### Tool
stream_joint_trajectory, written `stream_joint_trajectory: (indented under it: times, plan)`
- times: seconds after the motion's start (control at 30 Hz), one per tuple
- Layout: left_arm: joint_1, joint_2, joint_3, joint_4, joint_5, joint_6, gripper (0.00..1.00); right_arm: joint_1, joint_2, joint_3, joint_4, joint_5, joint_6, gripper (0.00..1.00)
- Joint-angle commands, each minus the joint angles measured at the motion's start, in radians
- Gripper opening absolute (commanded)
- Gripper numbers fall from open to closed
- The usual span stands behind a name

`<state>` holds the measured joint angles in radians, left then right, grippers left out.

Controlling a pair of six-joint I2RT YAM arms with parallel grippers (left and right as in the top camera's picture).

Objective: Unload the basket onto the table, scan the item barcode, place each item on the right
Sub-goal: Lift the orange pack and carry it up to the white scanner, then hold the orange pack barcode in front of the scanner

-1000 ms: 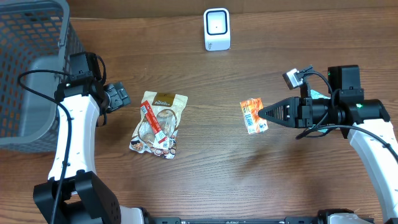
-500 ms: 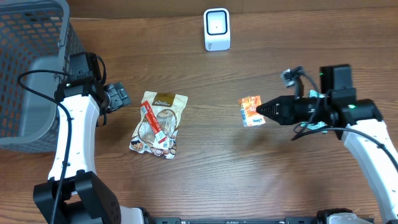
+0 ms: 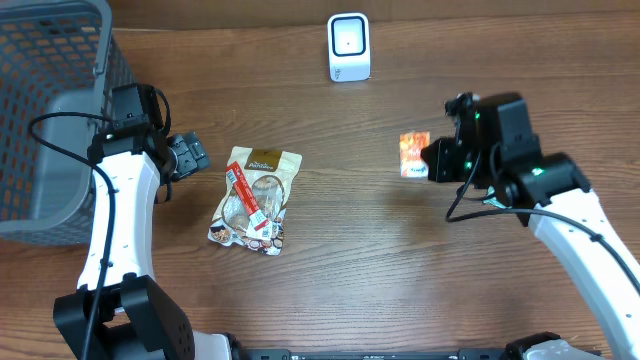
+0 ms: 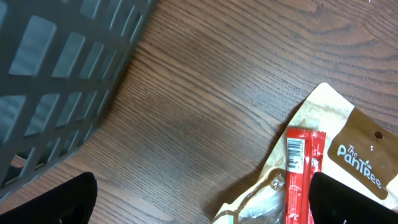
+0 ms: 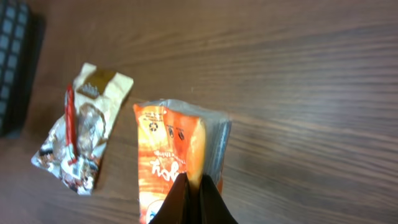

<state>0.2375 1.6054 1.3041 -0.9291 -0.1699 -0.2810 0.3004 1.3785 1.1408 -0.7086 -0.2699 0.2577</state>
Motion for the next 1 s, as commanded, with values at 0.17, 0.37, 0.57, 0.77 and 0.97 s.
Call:
stream_joint_trajectory:
  times: [0.17,0.37,0.57,0.77,0.97]
  plan:
    - [-0.002,-0.008,0.006,-0.001,-0.013,0.011,1.0,0.006,0.131,0.543,-0.336,0.159,0.014,0.03]
    - [-0.002,-0.008,0.006,-0.001,-0.013,0.011,1.0,0.067,0.212,0.698,-0.326,0.34,-0.1,0.04]
    - [-0.002,-0.008,0.006,-0.001,-0.013,0.011,1.0,0.182,0.261,0.698,-0.224,0.532,-0.243,0.04]
    - [-0.002,-0.008,0.006,-0.001,-0.013,0.011,1.0,0.28,0.365,0.698,-0.122,0.71,-0.486,0.04]
    - [-0.002,-0.008,0.006,-0.001,-0.013,0.011,1.0,0.327,0.489,0.698,0.009,0.819,-0.702,0.04]
